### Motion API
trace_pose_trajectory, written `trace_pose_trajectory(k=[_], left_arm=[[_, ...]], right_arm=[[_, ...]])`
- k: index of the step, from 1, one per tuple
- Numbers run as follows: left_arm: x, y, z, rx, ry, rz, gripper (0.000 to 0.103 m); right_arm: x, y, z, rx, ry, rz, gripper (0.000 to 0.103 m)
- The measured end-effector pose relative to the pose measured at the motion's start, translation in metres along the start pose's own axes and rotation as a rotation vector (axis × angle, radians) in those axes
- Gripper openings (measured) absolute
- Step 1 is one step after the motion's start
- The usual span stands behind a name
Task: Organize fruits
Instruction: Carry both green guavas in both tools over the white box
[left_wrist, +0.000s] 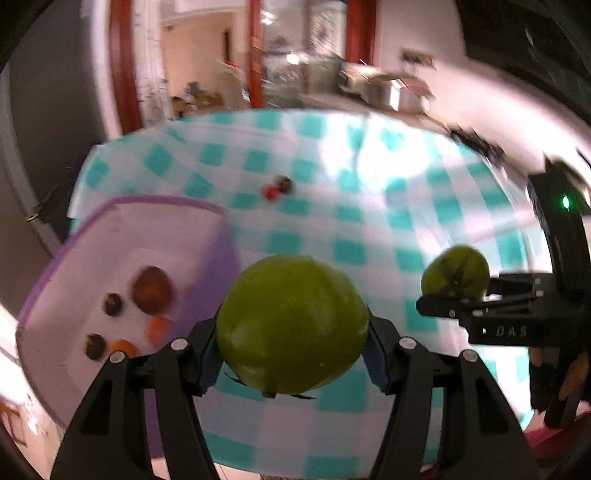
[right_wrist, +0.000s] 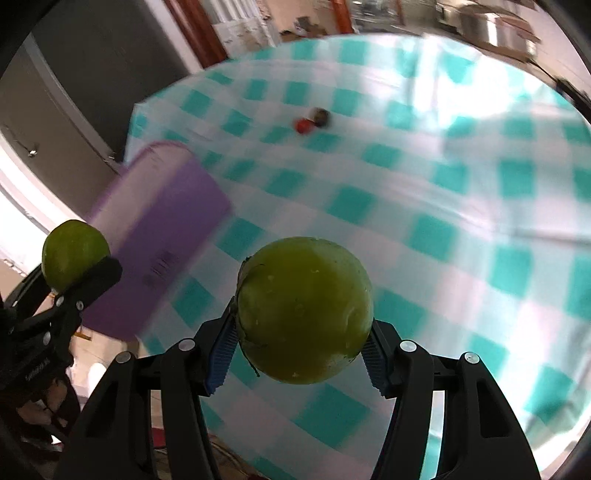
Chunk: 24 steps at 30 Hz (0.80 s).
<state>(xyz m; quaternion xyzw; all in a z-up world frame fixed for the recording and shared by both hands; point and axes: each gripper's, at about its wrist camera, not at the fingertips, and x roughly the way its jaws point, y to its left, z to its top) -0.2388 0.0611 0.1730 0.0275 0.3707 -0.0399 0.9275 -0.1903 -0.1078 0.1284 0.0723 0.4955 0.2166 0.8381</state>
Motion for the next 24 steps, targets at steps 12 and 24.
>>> trace_pose_trajectory(k=[12,24], left_arm=[[0.02,0.177,0.023,-0.199,0.14,0.186,0.063],[0.073,0.224,-0.025,-0.077,0.515,0.059,0.062]], right_arm=[[0.059,0.128,0.112,-0.108,0.004,0.147,0.059],[0.19,0.254,0.173,-0.312,0.206,0.077,0.059]])
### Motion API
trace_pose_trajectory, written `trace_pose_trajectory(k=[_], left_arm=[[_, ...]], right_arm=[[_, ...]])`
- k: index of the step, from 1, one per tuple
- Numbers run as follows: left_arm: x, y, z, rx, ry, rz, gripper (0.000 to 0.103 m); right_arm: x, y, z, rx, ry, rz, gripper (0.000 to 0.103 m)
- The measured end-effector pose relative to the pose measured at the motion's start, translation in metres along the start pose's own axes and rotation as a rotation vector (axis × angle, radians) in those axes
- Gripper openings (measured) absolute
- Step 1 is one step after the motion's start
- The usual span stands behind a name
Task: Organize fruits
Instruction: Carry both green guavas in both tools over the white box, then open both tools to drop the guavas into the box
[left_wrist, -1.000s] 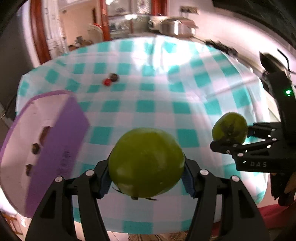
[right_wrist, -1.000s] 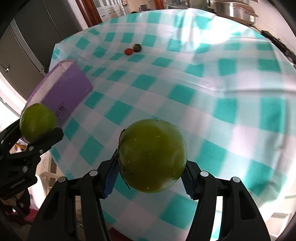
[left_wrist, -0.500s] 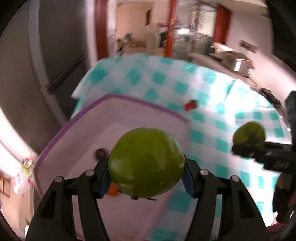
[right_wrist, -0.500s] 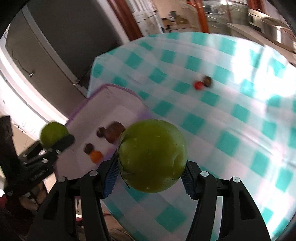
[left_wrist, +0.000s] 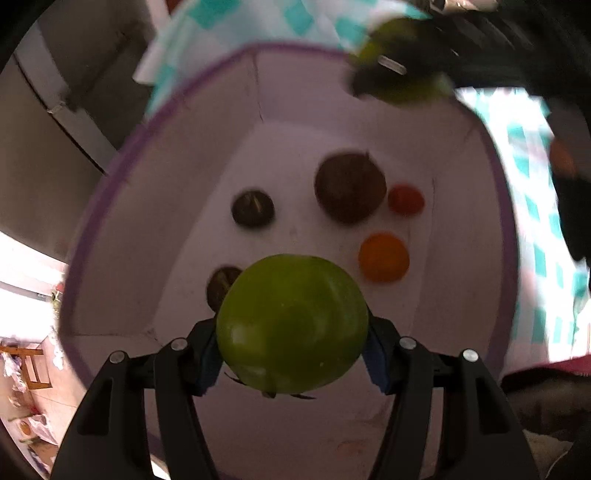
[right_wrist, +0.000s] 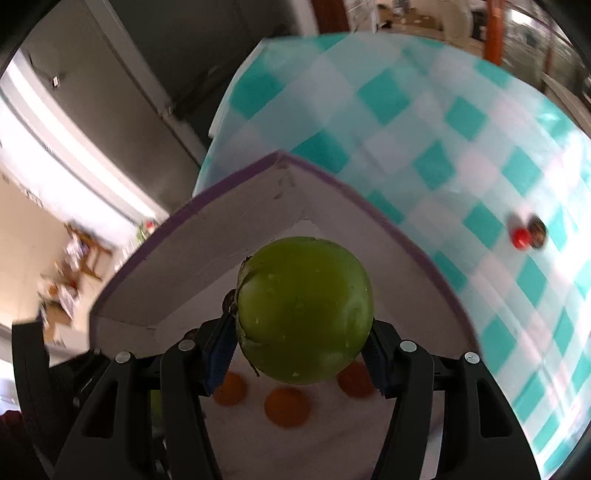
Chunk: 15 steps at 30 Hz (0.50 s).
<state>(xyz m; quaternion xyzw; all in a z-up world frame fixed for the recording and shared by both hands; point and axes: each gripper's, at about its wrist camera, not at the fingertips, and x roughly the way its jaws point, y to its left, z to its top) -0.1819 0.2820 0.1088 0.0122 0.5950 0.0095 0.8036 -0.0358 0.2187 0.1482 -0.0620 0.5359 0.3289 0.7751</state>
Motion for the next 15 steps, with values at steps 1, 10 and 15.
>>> trace_pose_trajectory(k=[1,10,15], left_arm=[[0.006,0.0,-0.001,0.012,0.029,-0.01,0.062],[0.028,0.002,0.0,0.078,0.151,-0.057,0.062],[0.032,0.0,-0.002,0.111,0.197,-0.062,0.063]], right_arm=[[0.011,0.004,0.006,-0.008,0.022,-0.006,0.059],[0.091,0.022,0.03,-0.084,0.163,-0.093,0.059],[0.113,0.021,0.028,-0.067,0.205,-0.106,0.059]])
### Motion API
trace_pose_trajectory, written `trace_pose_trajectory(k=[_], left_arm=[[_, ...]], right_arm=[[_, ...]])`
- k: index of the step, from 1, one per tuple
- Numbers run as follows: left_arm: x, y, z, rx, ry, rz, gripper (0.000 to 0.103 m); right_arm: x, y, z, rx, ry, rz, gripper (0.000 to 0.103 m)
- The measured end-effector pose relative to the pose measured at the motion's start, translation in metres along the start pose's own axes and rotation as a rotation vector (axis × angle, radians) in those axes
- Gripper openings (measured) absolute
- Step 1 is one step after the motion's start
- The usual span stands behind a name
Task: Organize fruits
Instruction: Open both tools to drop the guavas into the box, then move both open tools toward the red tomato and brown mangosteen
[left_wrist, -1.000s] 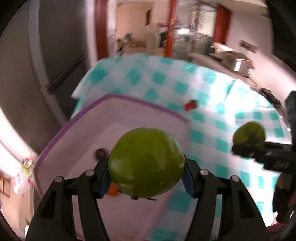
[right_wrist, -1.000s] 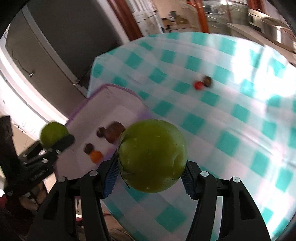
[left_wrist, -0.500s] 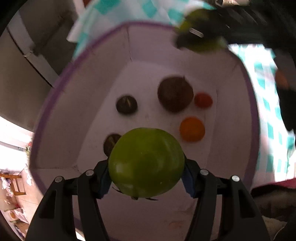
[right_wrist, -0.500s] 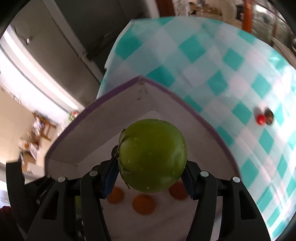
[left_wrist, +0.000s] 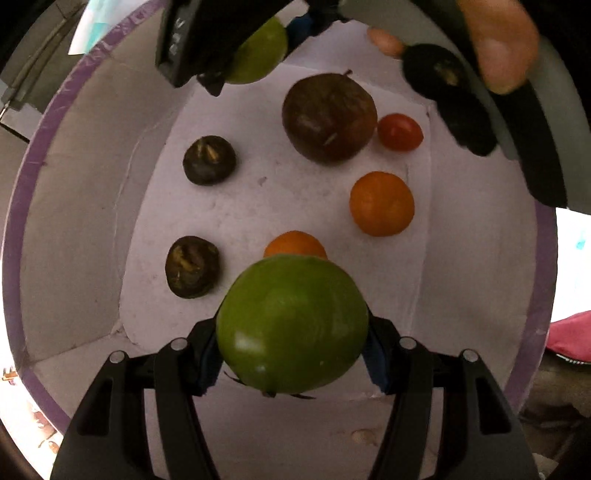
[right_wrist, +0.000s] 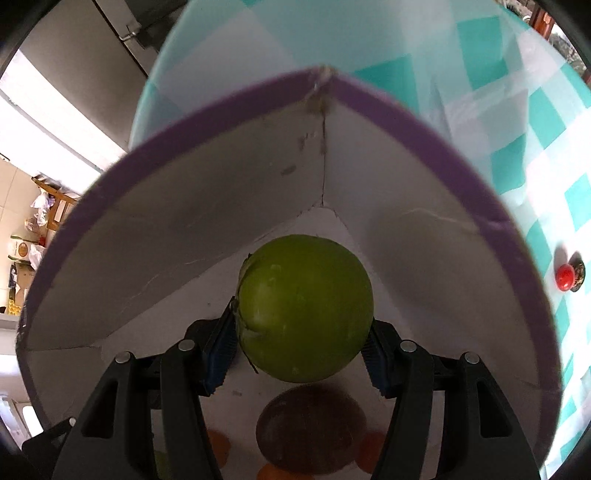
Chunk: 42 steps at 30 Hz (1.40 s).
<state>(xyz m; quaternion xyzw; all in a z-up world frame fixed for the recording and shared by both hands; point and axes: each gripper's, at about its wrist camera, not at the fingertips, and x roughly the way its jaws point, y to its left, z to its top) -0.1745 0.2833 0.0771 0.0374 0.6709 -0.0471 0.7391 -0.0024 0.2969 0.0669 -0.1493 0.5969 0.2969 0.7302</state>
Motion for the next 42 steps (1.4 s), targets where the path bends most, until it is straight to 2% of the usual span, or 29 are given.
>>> trace_pose_trajectory(k=[1,9,12,13,14,15,17,20,21,25,29,32,37,42], left_arm=[[0.001,0.005,0.009,0.0,0.007,-0.001,0.063],[-0.003,0.022,0.006,-0.073,0.007,-0.016,0.063],[-0.009,0.028,0.003,-0.093,-0.02,0.002,0.07],[-0.011,0.03,0.002,-0.103,-0.025,0.013,0.072],[-0.013,0.031,0.001,-0.11,-0.034,0.018,0.074],[-0.015,0.032,0.001,-0.119,-0.042,0.029,0.077],[-0.019,0.034,-0.001,-0.133,-0.058,0.052,0.08],[-0.032,0.033,-0.004,-0.145,-0.124,0.113,0.084],[-0.038,0.032,-0.007,-0.156,-0.153,0.143,0.084],[-0.064,0.021,-0.016,-0.207,-0.217,0.184,0.085],[-0.094,-0.031,-0.01,-0.194,-0.291,0.241,0.092],[-0.11,-0.079,-0.008,-0.169,-0.353,0.275,0.096],[-0.115,-0.163,-0.005,-0.089,-0.431,0.292,0.101],[-0.104,-0.236,0.005,0.011,-0.451,0.263,0.101]], right_arm=[[0.003,0.0,-0.001,0.003,0.005,0.0,0.059],[0.018,-0.003,-0.013,0.012,0.045,-0.028,0.059],[0.012,-0.004,-0.015,0.011,0.008,-0.032,0.06],[0.008,-0.004,-0.014,0.009,0.001,-0.03,0.064],[0.004,-0.003,-0.014,0.005,-0.007,-0.03,0.072],[0.0,-0.003,-0.014,0.002,-0.019,-0.033,0.074],[-0.018,-0.002,-0.016,-0.005,-0.063,-0.042,0.074],[-0.056,-0.006,-0.031,-0.002,-0.136,-0.01,0.077],[-0.072,-0.009,-0.04,0.006,-0.17,0.007,0.077],[-0.13,-0.029,-0.073,0.054,-0.298,0.089,0.082],[-0.177,-0.058,-0.121,0.096,-0.406,0.125,0.084],[-0.202,-0.087,-0.159,0.135,-0.445,0.104,0.085],[-0.223,-0.147,-0.257,0.262,-0.451,0.063,0.085],[-0.226,-0.203,-0.328,0.38,-0.445,0.001,0.085]])
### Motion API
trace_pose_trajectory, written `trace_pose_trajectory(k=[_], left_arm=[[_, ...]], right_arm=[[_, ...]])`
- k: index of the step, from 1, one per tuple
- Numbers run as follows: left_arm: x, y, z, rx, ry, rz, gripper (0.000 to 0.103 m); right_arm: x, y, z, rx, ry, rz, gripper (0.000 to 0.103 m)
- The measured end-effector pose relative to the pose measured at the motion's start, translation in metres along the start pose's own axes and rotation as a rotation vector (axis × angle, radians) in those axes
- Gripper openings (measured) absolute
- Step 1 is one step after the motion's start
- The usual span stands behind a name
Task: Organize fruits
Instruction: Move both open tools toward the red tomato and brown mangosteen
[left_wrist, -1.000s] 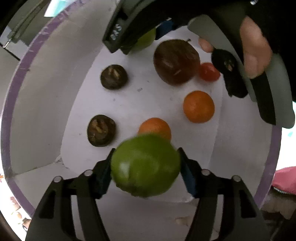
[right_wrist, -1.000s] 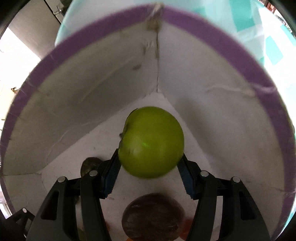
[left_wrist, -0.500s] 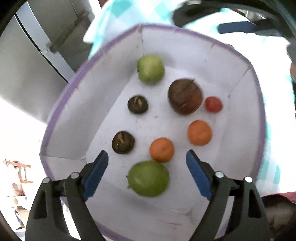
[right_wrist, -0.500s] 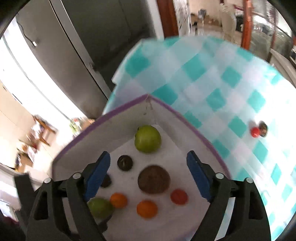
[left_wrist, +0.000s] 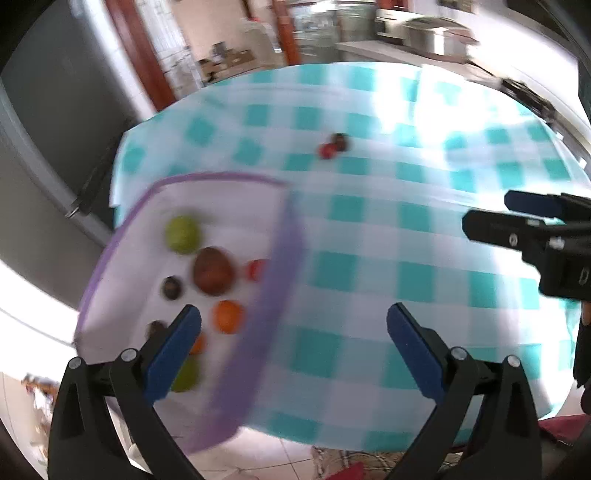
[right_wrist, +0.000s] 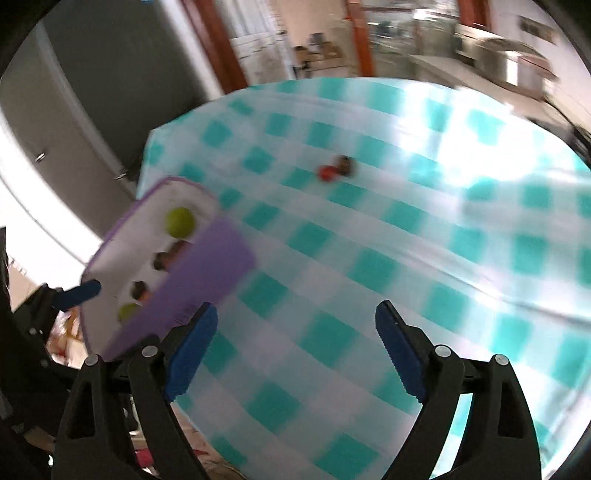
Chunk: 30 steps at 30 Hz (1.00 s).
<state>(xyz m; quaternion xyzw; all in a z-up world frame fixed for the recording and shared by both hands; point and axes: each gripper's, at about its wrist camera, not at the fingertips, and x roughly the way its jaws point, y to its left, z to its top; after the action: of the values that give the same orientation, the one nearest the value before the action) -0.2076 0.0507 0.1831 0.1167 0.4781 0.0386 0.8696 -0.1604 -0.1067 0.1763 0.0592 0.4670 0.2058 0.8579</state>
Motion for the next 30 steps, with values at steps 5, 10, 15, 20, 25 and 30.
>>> trace_pose_trajectory(k=[5,10,15,20,25,30], left_arm=[[0.008,-0.07,0.01,0.094,0.018,-0.071,0.101],[0.013,-0.115,0.018,0.194,0.019,-0.11,0.101],[0.03,-0.133,0.031,0.239,0.048,-0.142,0.101],[0.06,-0.127,0.052,0.279,0.065,-0.167,0.101],[0.099,-0.097,0.094,0.234,0.088,-0.175,0.101],[0.15,-0.06,0.152,0.129,0.126,-0.152,0.101]], right_arm=[[-0.029,-0.066,-0.036,0.108,-0.023,-0.079,0.085],[-0.036,-0.108,-0.06,0.201,-0.022,-0.128,0.085],[-0.023,-0.132,-0.067,0.277,0.003,-0.157,0.085],[0.006,-0.138,-0.054,0.31,0.041,-0.17,0.085],[0.044,-0.135,-0.02,0.323,0.078,-0.189,0.085],[0.096,-0.124,0.014,0.35,0.122,-0.188,0.085]])
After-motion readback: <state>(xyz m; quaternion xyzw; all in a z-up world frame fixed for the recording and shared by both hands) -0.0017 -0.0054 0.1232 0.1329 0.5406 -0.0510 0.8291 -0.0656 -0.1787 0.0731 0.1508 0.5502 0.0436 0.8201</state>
